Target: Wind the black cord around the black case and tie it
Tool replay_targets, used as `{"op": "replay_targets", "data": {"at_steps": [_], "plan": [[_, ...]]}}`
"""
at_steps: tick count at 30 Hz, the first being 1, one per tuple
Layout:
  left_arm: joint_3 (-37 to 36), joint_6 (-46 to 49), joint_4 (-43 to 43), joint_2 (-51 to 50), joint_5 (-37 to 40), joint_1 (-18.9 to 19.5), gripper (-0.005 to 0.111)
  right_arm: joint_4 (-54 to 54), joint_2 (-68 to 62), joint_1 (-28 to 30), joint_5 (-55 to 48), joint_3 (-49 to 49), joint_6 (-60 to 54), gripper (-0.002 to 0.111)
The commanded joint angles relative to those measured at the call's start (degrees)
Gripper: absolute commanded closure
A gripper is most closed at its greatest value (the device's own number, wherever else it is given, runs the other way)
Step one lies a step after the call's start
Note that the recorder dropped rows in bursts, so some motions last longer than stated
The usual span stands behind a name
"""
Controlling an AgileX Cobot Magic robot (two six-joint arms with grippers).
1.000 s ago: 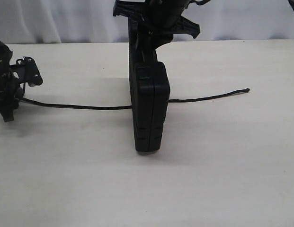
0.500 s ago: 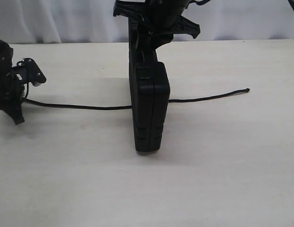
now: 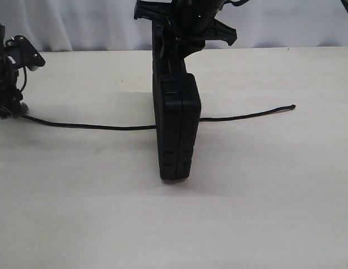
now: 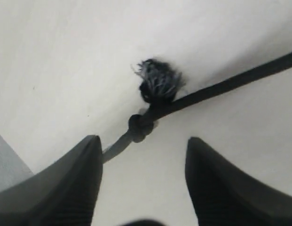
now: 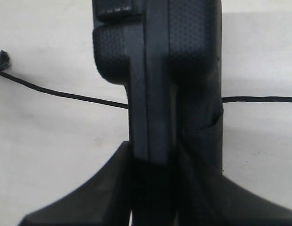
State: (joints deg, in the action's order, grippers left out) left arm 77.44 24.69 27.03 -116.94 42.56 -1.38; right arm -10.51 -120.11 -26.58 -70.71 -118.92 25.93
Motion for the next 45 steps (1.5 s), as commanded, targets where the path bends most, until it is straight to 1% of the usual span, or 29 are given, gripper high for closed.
{"op": "replay_targets", "data": {"at_steps": [1,4,7,9,14,24,26,29,31,33,34,36,37,38,39,40,41,42,43,44,45], "plan": [[2.1,-0.6,0.5,-2.5,0.4,3.0,0.054,-1.2,0.6,-0.2,0.7,-0.3,0.4,0.104],[2.3,2.8,-1.7,-4.2,-0.3,4.6,0.054,-1.2,0.6,-0.2,0.7,-0.3,0.4,0.104],[2.3,9.1,-8.3,-4.9,-2.7,5.8,0.054,-1.2,0.6,-0.2,0.7,-0.3,0.4,0.104],[2.3,11.3,-11.5,-4.9,-5.4,6.4,0.054,-1.2,0.6,-0.2,0.7,-0.3,0.4,0.104],[2.3,11.5,-11.8,-5.5,-10.4,6.7,0.054,-1.2,0.6,-0.2,0.7,-0.3,0.4,0.104],[2.1,12.0,-9.8,-9.4,-9.7,6.7,0.055,-1.2,0.6,-0.2,0.7,-0.3,0.4,0.104],[2.1,12.0,-9.9,-9.6,-8.6,6.7,0.062,-1.2,0.6,-0.2,0.7,-0.3,0.4,0.104],[2.1,11.2,-10.1,-9.7,-5.9,6.7,0.081,-1.2,0.6,-0.2,0.7,-0.3,0.4,0.104],[2.1,11.1,-12.1,-9.7,-3.1,6.7,0.093,-1.0,0.6,-0.2,0.7,-0.3,0.4,0.104],[2.1,11.1,-15.6,-9.7,-0.5,6.7,0.103,-1.0,0.6,-0.2,0.7,-0.3,0.4,0.104],[2.1,11.3,-17.2,-9.7,1.0,6.7,0.106,-1.0,0.6,-0.2,0.7,-0.3,0.4,0.104],[2.1,11.5,-21.0,-9.7,4.1,6.6,0.107,-1.0,0.6,-0.2,0.7,-0.3,0.4,0.104],[2.1,11.5,-25.9,-9.7,6.6,6.6,0.107,-1.0,0.6,-0.2,0.7,-0.3,0.4,0.104],[2.1,11.5,-29.0,-9.7,7.9,6.6,0.107,-1.0,0.6,-0.2,0.7,-0.3,0.4,0.104],[2.1,10.9,-36.3,-9.7,9.9,6.6,0.107,-1.0,0.6,-0.2,0.7,-0.3,0.4,0.104],[2.1,10.9,-40.6,-9.7,10.7,6.6,0.107,-1.0,0.6,-0.2,0.7,-0.3,0.4,0.104],[2.1,10.9,-48.1,-9.7,12.7,6.6,0.106,-1.0,0.6,-0.2,0.7,-0.3,0.4,0.104],[2.1,11.3,-51.9,-9.7,13.4,6.6,0.103,-1.0,0.6,-0.2,0.7,-0.3,0.4,0.104],[2.1,11.8,-58.1,-9.7,14.6,6.6,0.094,-1.0,0.6,-0.2,0.7,-0.3,0.4,0.104],[2.1,12.0,-60.8,-9.7,15.3,6.6,0.087,-1.0,0.6,-0.2,0.7,-0.3,0.4,0.104],[2.1,13.1,-65.3,-9.7,17.1,6.6,0.073,-1.0,0.6,-0.2,0.7,-0.3,0.4,0.104]]}}
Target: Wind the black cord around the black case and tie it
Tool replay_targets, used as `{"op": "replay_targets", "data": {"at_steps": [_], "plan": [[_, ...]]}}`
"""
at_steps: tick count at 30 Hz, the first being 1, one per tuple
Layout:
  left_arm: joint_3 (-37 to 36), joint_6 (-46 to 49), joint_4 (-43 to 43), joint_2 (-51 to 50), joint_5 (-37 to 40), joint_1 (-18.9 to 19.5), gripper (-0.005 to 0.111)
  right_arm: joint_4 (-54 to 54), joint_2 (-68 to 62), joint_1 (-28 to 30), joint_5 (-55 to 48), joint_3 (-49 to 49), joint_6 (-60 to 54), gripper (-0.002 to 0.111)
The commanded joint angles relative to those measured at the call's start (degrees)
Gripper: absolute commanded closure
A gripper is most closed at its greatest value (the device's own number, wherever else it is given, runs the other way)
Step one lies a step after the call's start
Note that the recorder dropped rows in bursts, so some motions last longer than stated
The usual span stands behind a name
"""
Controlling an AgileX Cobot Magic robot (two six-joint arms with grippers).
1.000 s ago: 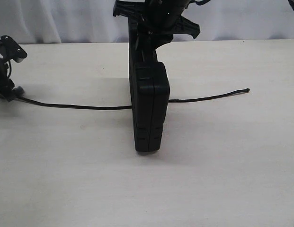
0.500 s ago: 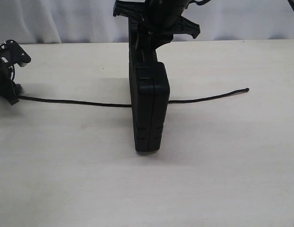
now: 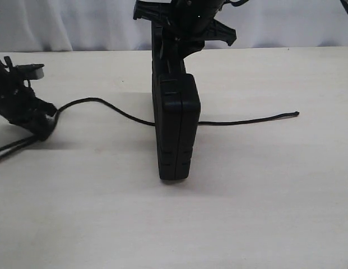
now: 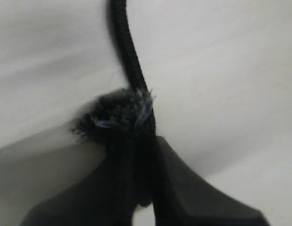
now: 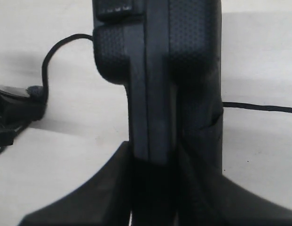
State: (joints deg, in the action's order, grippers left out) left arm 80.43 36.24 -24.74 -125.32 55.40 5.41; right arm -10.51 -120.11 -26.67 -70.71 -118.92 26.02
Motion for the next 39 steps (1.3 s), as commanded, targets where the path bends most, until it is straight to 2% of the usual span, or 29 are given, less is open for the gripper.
{"op": "replay_targets", "data": {"at_steps": [1,3,4,7,14,19,22,26,29,35,39], "plan": [[-0.8,1.7,-15.7,-1.3,6.1,-0.2,0.063,-1.0,0.6,-0.1,0.7,-0.3,0.3,0.104],[-0.8,2.6,-18.3,-1.3,9.5,-0.2,0.050,-1.0,0.6,-0.1,0.7,-0.3,0.3,0.104],[-0.8,4.7,-19.4,-1.3,11.5,-0.2,0.048,-1.0,0.6,-0.1,0.7,-0.3,0.3,0.104],[-0.7,8.8,-20.4,0.0,13.3,-0.2,0.049,-1.0,0.6,-0.1,0.7,-0.3,0.3,0.104],[2.7,9.4,-18.7,5.0,13.4,-0.2,0.049,-1.0,0.6,-0.1,0.7,-0.3,0.3,0.104],[2.6,22.1,-12.7,8.6,14.6,-0.6,0.049,-1.0,0.6,-0.1,0.7,-0.3,0.3,0.104],[2.2,27.0,-7.5,9.1,14.6,-2.4,0.052,-1.0,0.6,-0.1,0.7,-0.3,0.3,0.104],[0.7,40.7,-1.9,9.1,14.6,-6.6,0.061,-1.0,0.6,-0.1,0.7,-0.3,0.3,0.104],[-0.3,49.4,3.0,9.1,12.4,-10.0,0.061,-1.0,0.6,-0.1,0.7,-0.3,0.3,0.104],[-0.4,50.9,19.1,8.7,3.7,-16.4,0.061,-1.0,0.6,-0.1,0.7,-0.3,0.3,0.104],[-0.9,51.5,25.1,7.5,0.1,-19.2,0.061,-1.0,0.6,-0.1,0.7,-0.3,0.3,0.104]]}}
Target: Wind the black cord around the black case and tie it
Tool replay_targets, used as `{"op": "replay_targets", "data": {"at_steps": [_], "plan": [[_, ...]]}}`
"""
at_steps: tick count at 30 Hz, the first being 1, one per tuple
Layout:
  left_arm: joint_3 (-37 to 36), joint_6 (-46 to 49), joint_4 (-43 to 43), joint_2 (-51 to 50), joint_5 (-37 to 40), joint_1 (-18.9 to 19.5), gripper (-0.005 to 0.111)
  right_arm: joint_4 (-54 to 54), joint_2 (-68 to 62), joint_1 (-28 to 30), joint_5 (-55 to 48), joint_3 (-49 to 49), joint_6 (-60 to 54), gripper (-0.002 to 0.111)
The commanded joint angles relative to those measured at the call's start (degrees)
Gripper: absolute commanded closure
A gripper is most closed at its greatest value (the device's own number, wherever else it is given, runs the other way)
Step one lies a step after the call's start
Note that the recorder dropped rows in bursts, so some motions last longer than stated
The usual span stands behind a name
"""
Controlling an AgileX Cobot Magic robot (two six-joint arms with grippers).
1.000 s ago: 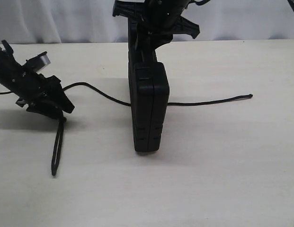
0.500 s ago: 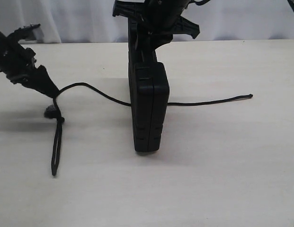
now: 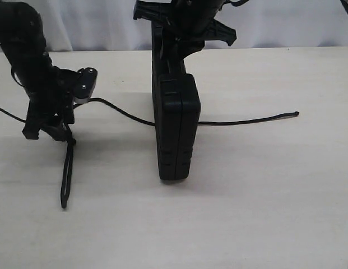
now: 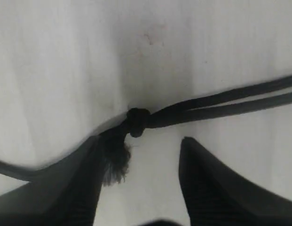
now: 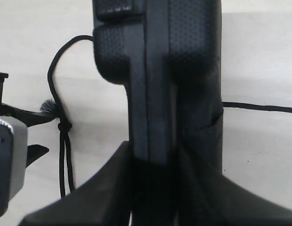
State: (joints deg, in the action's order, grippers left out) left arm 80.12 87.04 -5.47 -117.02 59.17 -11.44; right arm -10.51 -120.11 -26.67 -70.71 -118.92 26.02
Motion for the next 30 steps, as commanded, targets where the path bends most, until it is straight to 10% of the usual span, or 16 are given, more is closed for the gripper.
{"op": "replay_targets", "data": {"at_steps": [1,20,30], "plan": [[-1.3,1.2,6.0,-1.1,-5.5,-2.7,0.061,-1.0,0.6,-0.1,0.7,-0.3,0.3,0.104],[-6.8,5.8,11.8,-3.5,-13.5,-3.2,0.061,-1.0,0.6,-0.1,0.7,-0.3,0.3,0.104],[-6.8,2.4,-12.3,-3.6,-16.1,-3.2,0.085,-1.0,0.6,-0.1,0.7,-0.3,0.3,0.104]]}}
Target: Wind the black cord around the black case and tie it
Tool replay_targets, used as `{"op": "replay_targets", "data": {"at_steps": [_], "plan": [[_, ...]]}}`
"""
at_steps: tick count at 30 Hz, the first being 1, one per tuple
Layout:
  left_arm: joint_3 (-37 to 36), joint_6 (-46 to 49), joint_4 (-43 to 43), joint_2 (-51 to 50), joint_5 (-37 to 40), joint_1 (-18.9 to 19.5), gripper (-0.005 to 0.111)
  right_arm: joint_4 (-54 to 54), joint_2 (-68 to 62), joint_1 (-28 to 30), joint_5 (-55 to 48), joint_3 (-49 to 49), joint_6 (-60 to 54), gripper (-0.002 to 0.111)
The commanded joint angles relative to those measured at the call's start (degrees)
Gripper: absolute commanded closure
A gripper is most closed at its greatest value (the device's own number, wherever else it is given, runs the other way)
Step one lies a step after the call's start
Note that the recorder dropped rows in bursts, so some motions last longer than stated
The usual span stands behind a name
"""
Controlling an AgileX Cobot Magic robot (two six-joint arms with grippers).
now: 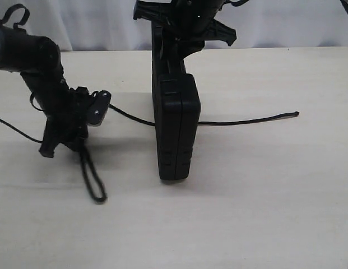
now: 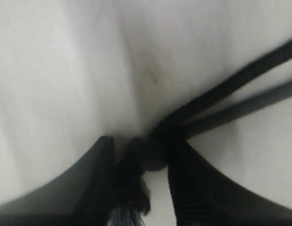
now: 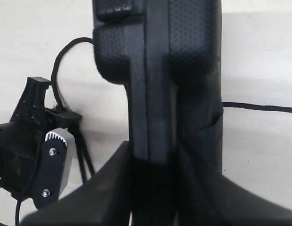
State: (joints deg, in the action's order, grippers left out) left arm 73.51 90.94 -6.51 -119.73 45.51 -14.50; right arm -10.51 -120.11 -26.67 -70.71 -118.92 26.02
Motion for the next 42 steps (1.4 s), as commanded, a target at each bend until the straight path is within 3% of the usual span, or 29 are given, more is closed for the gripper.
{"op": "replay_targets", "data": {"at_steps": [1,4,8,17,20,25,28,34,42], "plan": [[-0.2,-1.5,-12.9,-0.9,-3.2,-0.1,0.090,-1.0,0.6,-0.1,0.7,-0.3,0.3,0.104],[-0.2,-5.4,-17.4,-0.9,-5.2,-0.1,0.101,-1.0,0.6,-0.1,0.7,-0.3,0.3,0.104],[-0.1,-18.2,-16.6,-0.7,-11.2,-0.1,0.103,-1.0,0.6,-0.1,0.7,-0.3,0.3,0.104],[-0.1,-19.4,-13.7,-0.5,-4.2,-0.1,0.103,-1.0,0.6,-0.1,0.7,-0.3,0.3,0.104],[-0.1,-20.0,-13.7,-0.2,-2.8,-0.1,0.094,-1.0,0.6,-0.1,0.7,-0.3,0.3,0.104],[-0.1,-20.3,-13.2,-0.2,-1.0,-0.1,0.062,-1.0,0.6,-0.1,0.7,-0.3,0.3,0.104],[-0.1,-20.0,-9.8,-0.2,0.0,-0.2,0.052,-1.0,0.6,-0.1,0.7,-0.3,0.3,0.104],[-0.1,-15.3,-2.9,-0.2,-0.4,-0.2,0.052,-1.0,0.6,-0.1,0.7,-0.3,0.3,0.104],[-0.1,-11.5,-3.6,-0.9,-5.3,-0.2,0.055,-1.0,0.6,-0.1,0.7,-0.3,0.3,0.104]]}}
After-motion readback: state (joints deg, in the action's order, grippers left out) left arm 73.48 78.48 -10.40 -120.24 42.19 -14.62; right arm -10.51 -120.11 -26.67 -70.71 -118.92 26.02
